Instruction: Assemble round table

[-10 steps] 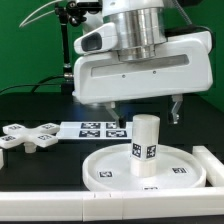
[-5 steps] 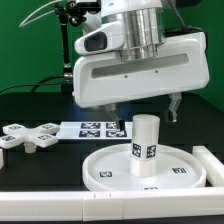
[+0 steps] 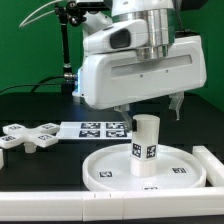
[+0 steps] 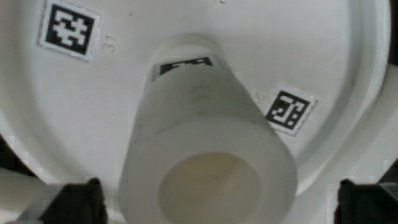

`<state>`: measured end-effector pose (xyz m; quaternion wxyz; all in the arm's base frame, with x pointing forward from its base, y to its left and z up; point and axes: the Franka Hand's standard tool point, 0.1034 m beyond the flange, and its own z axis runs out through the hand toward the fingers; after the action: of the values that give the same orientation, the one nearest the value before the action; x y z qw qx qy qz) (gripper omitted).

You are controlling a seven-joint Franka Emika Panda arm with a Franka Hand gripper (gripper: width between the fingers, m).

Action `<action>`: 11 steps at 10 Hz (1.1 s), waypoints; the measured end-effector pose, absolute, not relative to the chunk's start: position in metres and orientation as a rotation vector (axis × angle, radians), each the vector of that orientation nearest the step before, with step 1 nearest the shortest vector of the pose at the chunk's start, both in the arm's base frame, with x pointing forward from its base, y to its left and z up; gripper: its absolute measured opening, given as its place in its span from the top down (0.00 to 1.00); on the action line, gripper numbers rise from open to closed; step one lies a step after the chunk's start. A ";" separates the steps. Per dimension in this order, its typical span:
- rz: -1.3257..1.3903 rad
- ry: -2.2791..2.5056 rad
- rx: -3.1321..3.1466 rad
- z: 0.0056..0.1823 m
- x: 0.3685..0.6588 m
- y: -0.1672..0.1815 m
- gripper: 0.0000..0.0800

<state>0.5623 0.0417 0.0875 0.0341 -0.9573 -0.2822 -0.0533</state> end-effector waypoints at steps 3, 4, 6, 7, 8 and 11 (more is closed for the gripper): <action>-0.169 -1.134 -2.867 0.087 0.562 0.038 0.19; -0.169 -1.206 -2.843 0.087 0.562 0.037 0.19; -0.160 -1.473 -2.737 0.084 0.561 0.034 0.19; -0.172 -1.603 -2.686 0.083 0.563 0.033 0.19; -0.195 -1.782 -2.606 0.084 0.566 0.031 0.19; -0.201 -2.101 -2.424 0.085 0.569 0.028 0.19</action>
Offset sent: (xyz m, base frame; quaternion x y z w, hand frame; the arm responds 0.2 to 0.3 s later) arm 0.0000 0.0000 0.0000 0.0000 0.0000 -0.1296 0.9916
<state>0.5691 0.0283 0.0849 -0.0363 -0.7536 -0.6533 -0.0626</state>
